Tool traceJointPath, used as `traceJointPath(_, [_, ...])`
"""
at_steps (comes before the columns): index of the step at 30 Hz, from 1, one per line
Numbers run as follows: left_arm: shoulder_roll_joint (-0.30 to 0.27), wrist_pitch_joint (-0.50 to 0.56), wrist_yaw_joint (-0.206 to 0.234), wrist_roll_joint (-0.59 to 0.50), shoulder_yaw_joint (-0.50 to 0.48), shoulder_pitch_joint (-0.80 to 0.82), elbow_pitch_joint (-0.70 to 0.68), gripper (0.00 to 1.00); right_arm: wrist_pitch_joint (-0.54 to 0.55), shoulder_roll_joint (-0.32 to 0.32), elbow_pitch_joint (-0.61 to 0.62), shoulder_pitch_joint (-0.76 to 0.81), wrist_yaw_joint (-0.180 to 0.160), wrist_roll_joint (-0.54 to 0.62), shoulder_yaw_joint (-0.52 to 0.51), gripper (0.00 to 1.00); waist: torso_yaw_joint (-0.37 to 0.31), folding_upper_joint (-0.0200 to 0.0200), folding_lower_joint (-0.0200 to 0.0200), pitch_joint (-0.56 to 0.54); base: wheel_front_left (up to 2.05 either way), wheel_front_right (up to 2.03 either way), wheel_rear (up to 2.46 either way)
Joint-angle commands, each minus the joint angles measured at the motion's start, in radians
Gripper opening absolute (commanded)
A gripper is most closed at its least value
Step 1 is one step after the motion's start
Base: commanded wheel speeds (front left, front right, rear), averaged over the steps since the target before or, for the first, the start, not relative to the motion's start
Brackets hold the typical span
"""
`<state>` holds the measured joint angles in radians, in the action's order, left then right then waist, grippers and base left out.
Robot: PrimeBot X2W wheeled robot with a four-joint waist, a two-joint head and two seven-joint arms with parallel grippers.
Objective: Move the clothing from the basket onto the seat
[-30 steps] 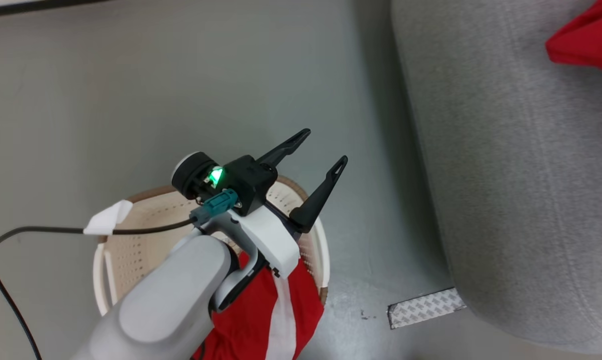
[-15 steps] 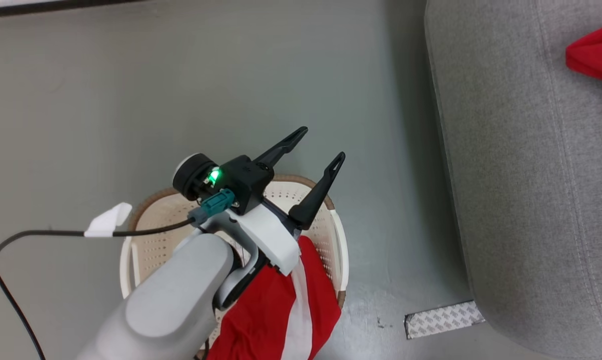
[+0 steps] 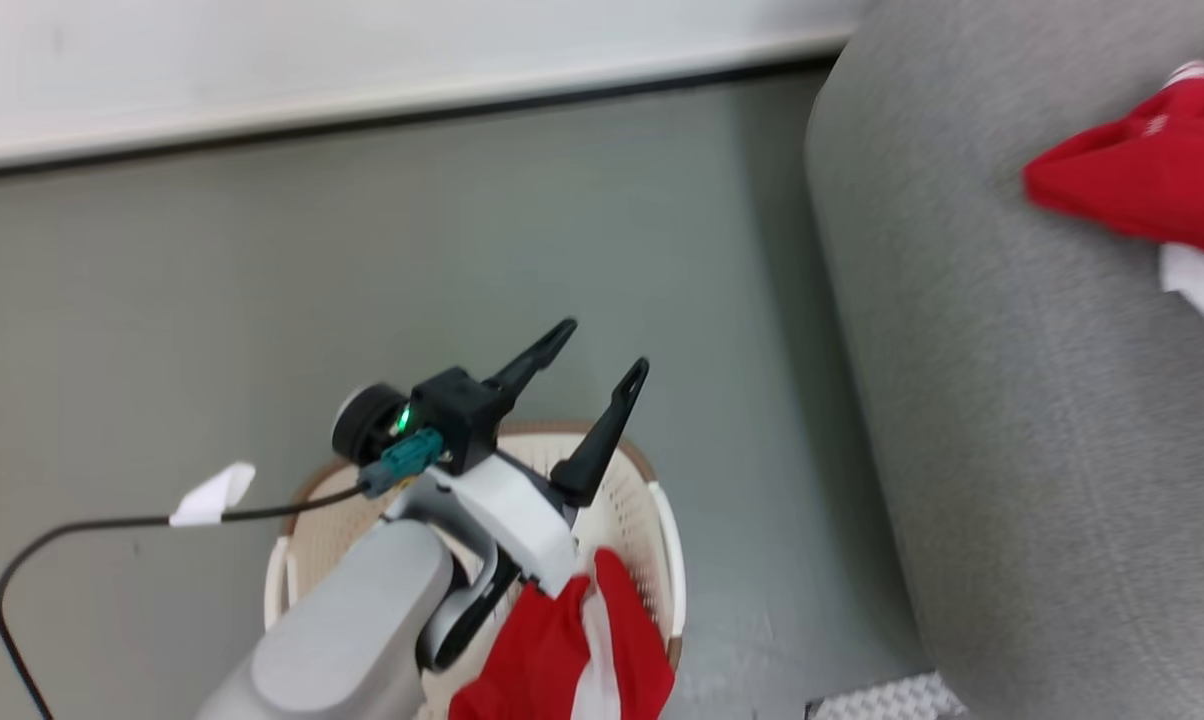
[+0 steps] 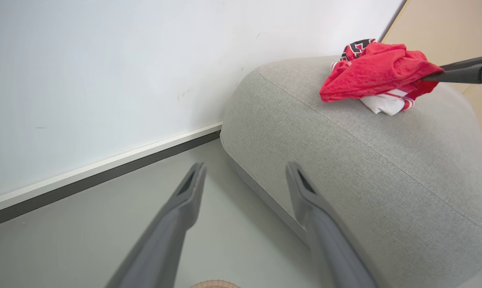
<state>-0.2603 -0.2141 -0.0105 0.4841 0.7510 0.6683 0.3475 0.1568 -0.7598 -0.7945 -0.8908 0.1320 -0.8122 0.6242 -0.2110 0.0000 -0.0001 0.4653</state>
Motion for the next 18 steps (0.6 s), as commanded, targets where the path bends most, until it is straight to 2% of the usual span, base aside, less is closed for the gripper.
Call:
traceJointPath(1, [0.001, -0.011, 0.003, 0.013, -0.005, -0.026, 0.008, 1.00, 0.010, -0.017, 0.020, 0.023, -0.003, -0.011, 0.028, 1.00, -0.023, 0.0000, 0.0001, -0.073, 0.00, 0.00, 0.00])
traceJointPath(6, [0.006, -0.028, 0.018, 0.040, -0.021, -0.080, 0.024, 1.00, 0.019, -0.069, 0.087, 0.046, -0.003, -0.037, 0.110, 1.00, -0.038, 0.0000, 0.0001, -0.164, 0.00, 0.00, 0.00])
traceJointPath(11, [0.008, -0.039, 0.032, 0.067, -0.040, -0.135, 0.031, 1.00, -0.041, -0.117, 0.156, 0.061, -0.003, -0.052, 0.142, 1.00, -0.036, 0.0000, 0.0001, -0.250, 0.00, 0.00, 0.00])
traceJointPath(18, [0.008, -0.048, 0.059, 0.085, -0.081, -0.205, 0.029, 1.00, -0.162, -0.098, 0.217, 0.083, -0.003, -0.072, 0.119, 1.00, -0.009, 0.0000, 0.0001, -0.352, 0.00, 0.00, 0.00])
